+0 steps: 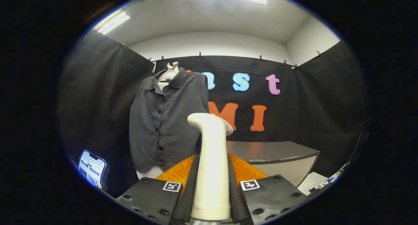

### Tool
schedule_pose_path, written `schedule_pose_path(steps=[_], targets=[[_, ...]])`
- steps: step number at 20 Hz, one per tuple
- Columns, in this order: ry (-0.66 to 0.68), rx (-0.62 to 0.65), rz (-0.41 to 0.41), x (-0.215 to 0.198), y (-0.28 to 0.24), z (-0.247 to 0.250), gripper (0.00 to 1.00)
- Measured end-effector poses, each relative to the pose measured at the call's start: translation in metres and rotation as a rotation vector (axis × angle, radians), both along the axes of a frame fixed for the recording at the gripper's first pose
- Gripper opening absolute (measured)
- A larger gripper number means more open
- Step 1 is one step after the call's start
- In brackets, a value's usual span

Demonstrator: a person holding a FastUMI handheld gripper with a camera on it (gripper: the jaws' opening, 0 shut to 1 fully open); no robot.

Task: Iron the clothes twice with a garment steamer, once on the left side and once on the right side.

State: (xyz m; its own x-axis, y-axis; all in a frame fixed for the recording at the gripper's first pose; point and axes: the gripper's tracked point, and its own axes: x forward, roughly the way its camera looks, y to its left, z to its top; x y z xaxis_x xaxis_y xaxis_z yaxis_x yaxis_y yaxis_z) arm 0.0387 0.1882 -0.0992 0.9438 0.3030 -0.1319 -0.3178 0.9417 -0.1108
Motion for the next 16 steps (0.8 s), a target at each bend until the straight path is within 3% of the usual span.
schedule_pose_path(steps=[16], targets=[[-0.002, 0.009, 0.000, 0.0012, -0.0018, 0.0011, 0.51]])
